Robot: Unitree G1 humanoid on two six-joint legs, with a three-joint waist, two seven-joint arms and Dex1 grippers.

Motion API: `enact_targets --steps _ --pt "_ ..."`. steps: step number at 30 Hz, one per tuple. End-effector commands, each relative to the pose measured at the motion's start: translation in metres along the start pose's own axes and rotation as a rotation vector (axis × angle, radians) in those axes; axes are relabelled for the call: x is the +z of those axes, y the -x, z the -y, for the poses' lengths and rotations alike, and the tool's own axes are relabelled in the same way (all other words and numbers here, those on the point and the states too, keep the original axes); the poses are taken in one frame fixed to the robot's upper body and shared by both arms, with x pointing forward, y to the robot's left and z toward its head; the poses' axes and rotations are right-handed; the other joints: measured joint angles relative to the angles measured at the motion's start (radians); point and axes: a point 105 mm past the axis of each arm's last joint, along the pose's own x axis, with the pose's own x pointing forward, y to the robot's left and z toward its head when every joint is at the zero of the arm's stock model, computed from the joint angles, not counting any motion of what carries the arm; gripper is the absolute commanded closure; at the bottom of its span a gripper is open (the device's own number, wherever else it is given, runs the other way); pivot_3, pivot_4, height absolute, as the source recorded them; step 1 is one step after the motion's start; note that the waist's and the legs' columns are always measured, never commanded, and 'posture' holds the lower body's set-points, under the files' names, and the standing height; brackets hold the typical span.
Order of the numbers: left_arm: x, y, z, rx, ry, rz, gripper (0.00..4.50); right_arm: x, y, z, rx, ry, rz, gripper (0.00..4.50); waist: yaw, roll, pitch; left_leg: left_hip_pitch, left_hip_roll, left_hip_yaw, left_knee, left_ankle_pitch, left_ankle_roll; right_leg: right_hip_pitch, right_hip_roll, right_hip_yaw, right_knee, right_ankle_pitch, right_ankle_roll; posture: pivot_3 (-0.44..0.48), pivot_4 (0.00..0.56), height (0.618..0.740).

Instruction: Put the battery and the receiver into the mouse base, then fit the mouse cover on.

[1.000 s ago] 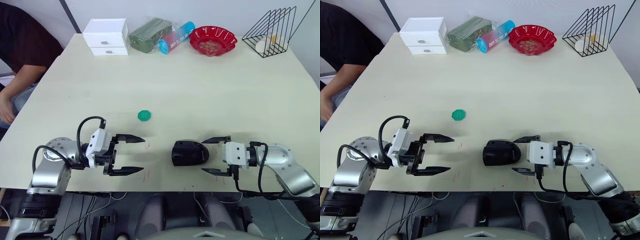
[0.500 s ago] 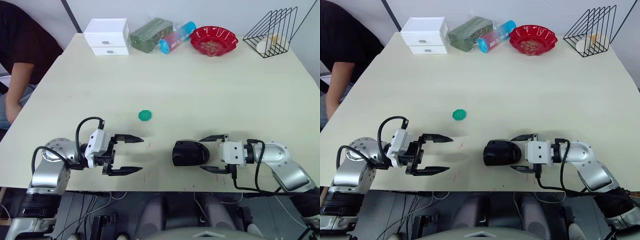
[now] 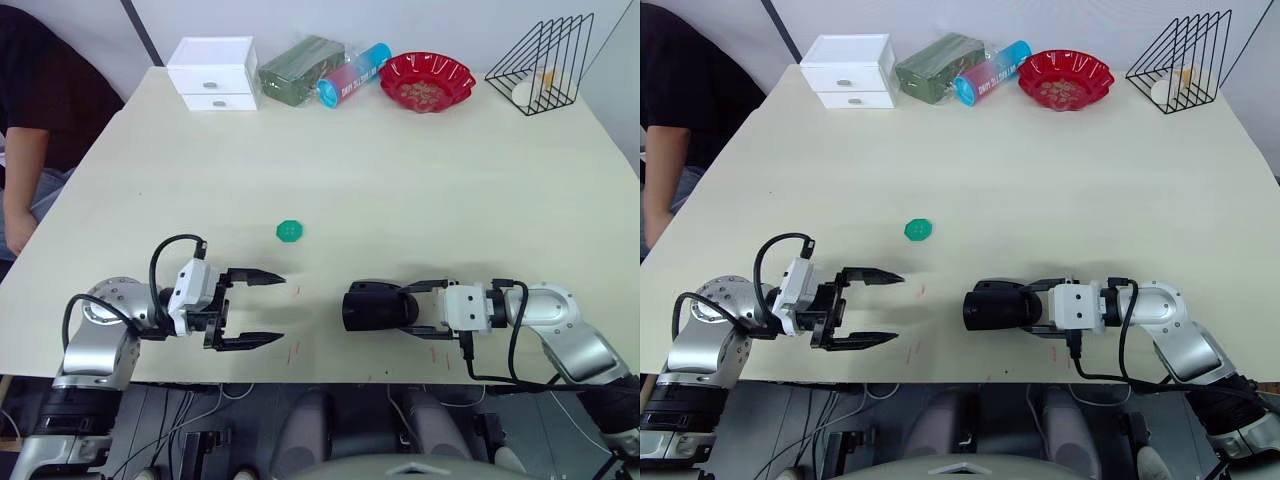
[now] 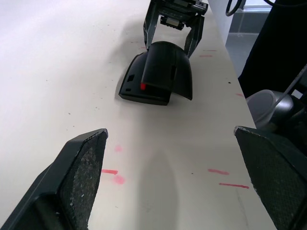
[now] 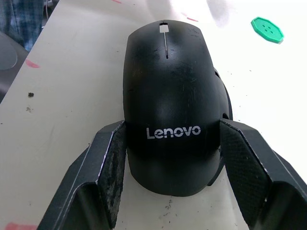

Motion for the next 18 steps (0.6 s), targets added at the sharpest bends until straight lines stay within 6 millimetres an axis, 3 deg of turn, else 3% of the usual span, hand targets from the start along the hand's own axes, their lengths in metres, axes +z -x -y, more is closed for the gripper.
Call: enact_targets --steps 1,8,18 --pt "0.004 0.004 0.001 0.012 -0.031 0.005 0.0 0.018 0.005 0.007 -0.009 0.033 0.037 2.08 0.0 0.0 0.0 0.0 0.0 0.0 0.0 0.0 0.0 0.0 0.0 0.0 0.0 0.0 0.0 0.0 0.15 0.74" --pt "0.004 0.004 0.001 -0.002 -0.035 0.004 0.0 0.035 0.007 0.023 -0.053 -0.13 -0.015 2.08 0.0 0.0 0.0 0.0 0.0 0.0 0.0 0.0 0.0 0.0 0.0 0.0 0.001 0.0 0.0 0.0 0.15 0.74" --pt "0.003 0.001 0.001 -0.011 -0.038 0.01 0.0 0.033 0.01 0.019 0.038 -0.251 -0.243 2.08 -0.001 0.0 0.0 0.0 0.0 0.0 0.0 0.0 0.0 0.0 0.0 0.0 0.001 0.0 0.0 0.0 0.15 0.74"
